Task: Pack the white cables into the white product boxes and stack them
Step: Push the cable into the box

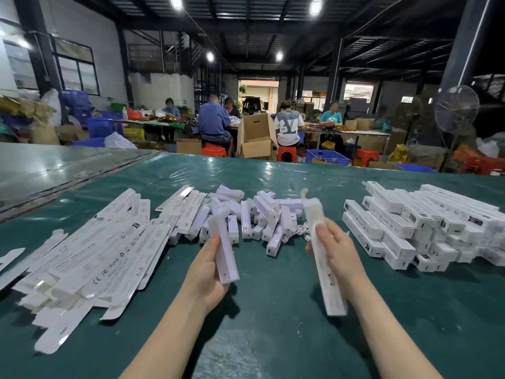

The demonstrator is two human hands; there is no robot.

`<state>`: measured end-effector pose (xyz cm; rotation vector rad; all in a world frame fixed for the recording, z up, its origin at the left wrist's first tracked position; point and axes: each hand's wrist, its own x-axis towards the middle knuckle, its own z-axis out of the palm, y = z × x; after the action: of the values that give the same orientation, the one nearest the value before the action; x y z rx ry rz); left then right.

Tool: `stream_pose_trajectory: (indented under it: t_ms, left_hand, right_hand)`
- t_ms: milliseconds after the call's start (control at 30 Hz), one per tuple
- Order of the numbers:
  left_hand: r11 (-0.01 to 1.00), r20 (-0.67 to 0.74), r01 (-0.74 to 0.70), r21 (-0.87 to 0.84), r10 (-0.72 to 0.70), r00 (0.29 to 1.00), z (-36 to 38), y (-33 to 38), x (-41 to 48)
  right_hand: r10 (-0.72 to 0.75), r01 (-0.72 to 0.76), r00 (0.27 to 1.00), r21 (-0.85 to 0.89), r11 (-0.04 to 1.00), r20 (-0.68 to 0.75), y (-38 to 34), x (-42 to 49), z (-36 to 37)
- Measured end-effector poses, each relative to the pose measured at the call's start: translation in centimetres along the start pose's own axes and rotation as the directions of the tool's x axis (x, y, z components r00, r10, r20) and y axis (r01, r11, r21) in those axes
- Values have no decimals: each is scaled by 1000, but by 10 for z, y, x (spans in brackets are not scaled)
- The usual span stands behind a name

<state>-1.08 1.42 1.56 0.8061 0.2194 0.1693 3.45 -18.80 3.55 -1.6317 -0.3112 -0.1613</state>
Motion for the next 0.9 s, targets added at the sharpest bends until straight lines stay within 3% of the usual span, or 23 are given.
stream_pose_trajectory:
  t_ms: [33,67,100,167,267,333,500,700,900]
  left_hand:
    - [1000,12,-22,14,22,1000,0,1,0]
    - [999,39,-48,10,47,998,0,3,1]
    - [998,77,-69,-14,70,995,0,5,1]
    - [992,161,-93,-84,106,981,1,8,0]
    - [981,254,-142,-133,172,952,0,6,0]
    - [976,257,-196,-98,215,942,1,4,1]
    - [955,28,-263,135,262,965,-7,-5,7]
    - [958,17,-223,182,224,974,-10,-8,11]
    - [942,24,-269,201,269,963,-12,-12,15]
  right_hand:
    - [-158,144,987,-322,936,-17,-1,2,-1]
    - [-265,228,964,-573,787,21,0,3,-2]
    - [-296,248,953,-721,647,63,0,3,-1]
    - [-257,228,960,-854,468,115,4,1,3]
    - [-89,304,952,-886,351,292,23,-4,14]
    - [-65,330,942,-880,342,329,30,-4,16]
    - [-69,363,930,-868,338,361,35,-2,14]
    - [-105,408,912,-853,326,396,35,-3,15]
    - [-104,404,911,-817,411,398,29,-6,18]
